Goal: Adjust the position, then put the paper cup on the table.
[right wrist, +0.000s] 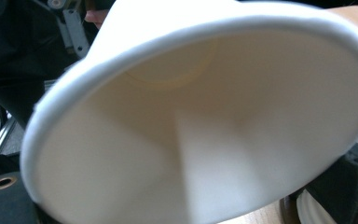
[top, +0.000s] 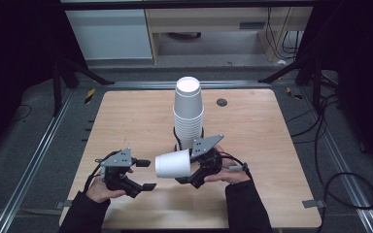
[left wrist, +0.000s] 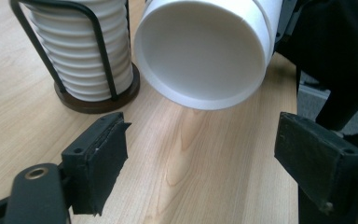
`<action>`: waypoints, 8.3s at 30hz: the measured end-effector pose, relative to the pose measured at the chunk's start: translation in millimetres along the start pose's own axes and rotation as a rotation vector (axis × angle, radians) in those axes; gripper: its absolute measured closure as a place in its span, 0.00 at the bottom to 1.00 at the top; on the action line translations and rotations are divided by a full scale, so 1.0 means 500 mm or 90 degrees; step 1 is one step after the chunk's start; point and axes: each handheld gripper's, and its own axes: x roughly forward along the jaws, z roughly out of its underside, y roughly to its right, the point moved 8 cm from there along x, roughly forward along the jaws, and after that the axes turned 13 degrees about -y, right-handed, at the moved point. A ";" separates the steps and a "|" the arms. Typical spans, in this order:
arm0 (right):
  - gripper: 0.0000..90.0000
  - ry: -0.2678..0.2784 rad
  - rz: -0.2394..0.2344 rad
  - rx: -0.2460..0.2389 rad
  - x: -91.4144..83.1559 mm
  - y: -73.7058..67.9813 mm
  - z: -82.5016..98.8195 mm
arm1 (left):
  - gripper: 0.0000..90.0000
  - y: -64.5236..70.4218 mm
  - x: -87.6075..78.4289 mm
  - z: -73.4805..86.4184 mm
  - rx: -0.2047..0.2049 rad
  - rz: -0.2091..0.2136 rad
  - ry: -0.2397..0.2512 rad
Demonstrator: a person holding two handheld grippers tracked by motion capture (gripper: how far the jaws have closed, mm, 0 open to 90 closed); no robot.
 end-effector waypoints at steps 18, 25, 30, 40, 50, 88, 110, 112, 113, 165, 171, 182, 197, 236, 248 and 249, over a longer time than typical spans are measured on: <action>0.09 -0.080 -0.035 -0.038 0.072 -0.026 -0.002 | 0.18 0.007 0.023 0.010 0.019 0.003 -0.062; 0.09 -0.104 -0.036 -0.049 0.094 -0.032 -0.008 | 0.19 0.007 0.031 0.016 0.022 0.001 -0.085; 0.09 -0.107 -0.038 -0.055 0.102 -0.034 -0.014 | 0.22 0.008 0.035 0.018 0.023 0.000 -0.094; 0.08 -0.109 -0.040 -0.050 0.106 -0.033 -0.012 | 0.24 0.009 0.036 0.021 0.037 -0.013 -0.109; 0.07 -0.087 -0.024 -0.033 0.086 -0.023 -0.011 | 0.26 -0.002 0.020 0.021 0.028 -0.023 -0.083; 0.06 0.148 -0.042 0.123 -0.003 -0.002 -0.040 | 0.26 -0.005 0.013 -0.022 -0.005 -0.046 0.115; 0.06 0.128 -0.093 0.112 0.028 -0.020 -0.051 | 0.26 0.018 0.035 -0.025 0.043 -0.067 0.066; 0.07 0.126 -0.095 0.113 0.029 -0.020 -0.049 | 0.26 0.018 0.034 -0.024 0.044 -0.067 0.066; 0.07 0.127 -0.096 0.113 0.028 -0.020 -0.049 | 0.26 0.018 0.034 -0.025 0.044 -0.067 0.065; 0.09 0.085 0.233 0.234 -0.190 0.058 0.056 | 0.22 -0.126 0.007 0.059 -0.214 -0.257 0.037; 0.09 0.055 0.298 0.264 -0.208 0.086 0.092 | 0.22 -0.141 0.009 0.076 -0.236 -0.275 0.022; 0.09 0.010 0.403 0.353 -0.258 0.148 0.164 | 0.22 -0.148 0.016 0.086 -0.251 -0.278 0.014; 0.09 -0.063 0.505 0.448 -0.312 0.227 0.243 | 0.21 -0.160 0.022 0.097 -0.268 -0.287 -0.002; 0.08 -0.333 0.510 0.524 -0.286 0.353 0.339 | 0.21 -0.175 0.009 0.113 -0.278 -0.299 -0.018; 0.07 -0.357 0.490 0.527 -0.273 0.358 0.355 | 0.21 -0.175 0.011 0.116 -0.277 -0.297 -0.026; 0.07 -0.359 0.488 0.527 -0.270 0.358 0.356 | 0.21 -0.176 0.011 0.117 -0.277 -0.298 -0.027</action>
